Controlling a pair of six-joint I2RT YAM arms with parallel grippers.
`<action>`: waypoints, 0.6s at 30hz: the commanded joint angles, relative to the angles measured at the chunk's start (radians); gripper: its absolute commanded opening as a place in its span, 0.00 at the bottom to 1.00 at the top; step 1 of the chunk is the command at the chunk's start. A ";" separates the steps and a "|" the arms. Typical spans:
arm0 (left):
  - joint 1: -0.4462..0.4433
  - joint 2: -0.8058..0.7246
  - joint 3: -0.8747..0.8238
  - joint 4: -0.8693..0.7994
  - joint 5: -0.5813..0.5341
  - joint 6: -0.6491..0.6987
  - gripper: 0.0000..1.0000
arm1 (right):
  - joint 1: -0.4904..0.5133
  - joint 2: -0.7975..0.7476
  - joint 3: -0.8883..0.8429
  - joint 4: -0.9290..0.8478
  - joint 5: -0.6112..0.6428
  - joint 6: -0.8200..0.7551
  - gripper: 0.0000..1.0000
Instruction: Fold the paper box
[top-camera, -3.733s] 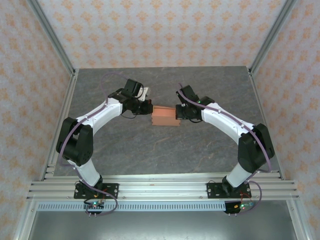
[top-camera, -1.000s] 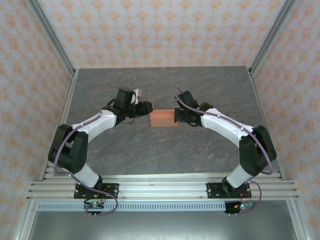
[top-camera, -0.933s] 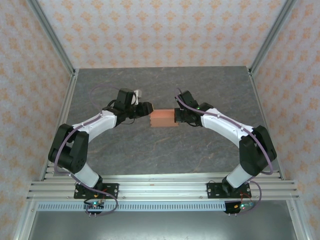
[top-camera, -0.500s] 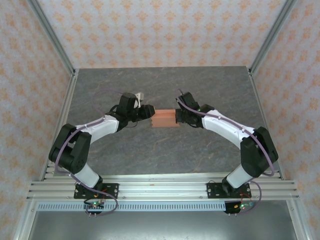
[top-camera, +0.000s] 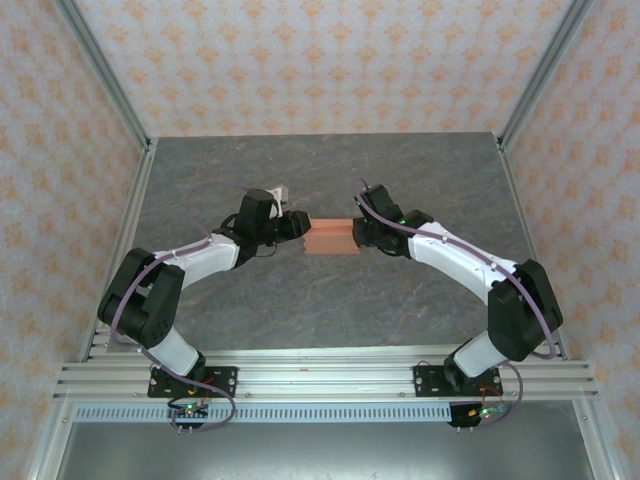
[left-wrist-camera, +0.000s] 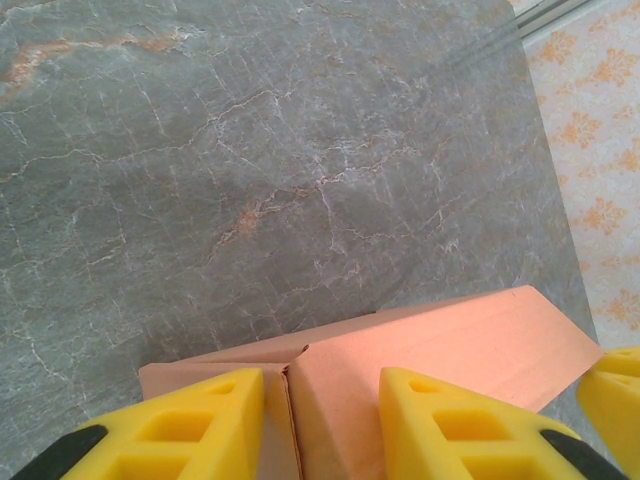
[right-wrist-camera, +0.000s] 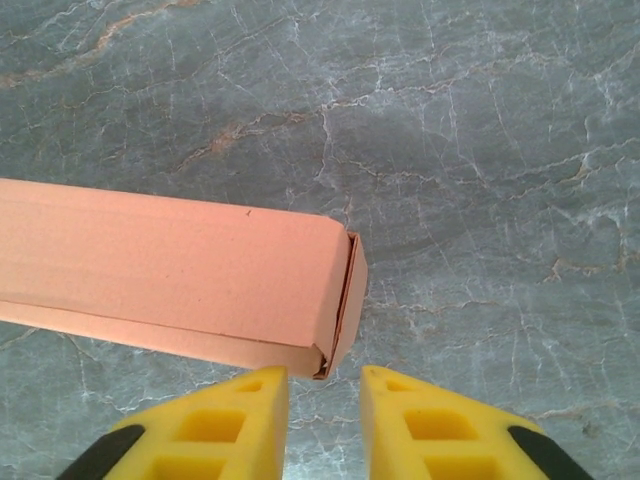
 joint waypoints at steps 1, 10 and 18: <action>-0.014 0.004 -0.037 -0.111 -0.061 0.005 0.35 | 0.005 -0.039 0.006 -0.034 -0.017 -0.018 0.32; -0.019 0.000 -0.027 -0.127 -0.074 0.013 0.35 | 0.004 -0.094 0.020 -0.034 -0.078 -0.017 0.47; -0.019 -0.004 -0.014 -0.153 -0.080 0.025 0.35 | -0.077 -0.024 0.122 -0.043 -0.157 0.004 0.52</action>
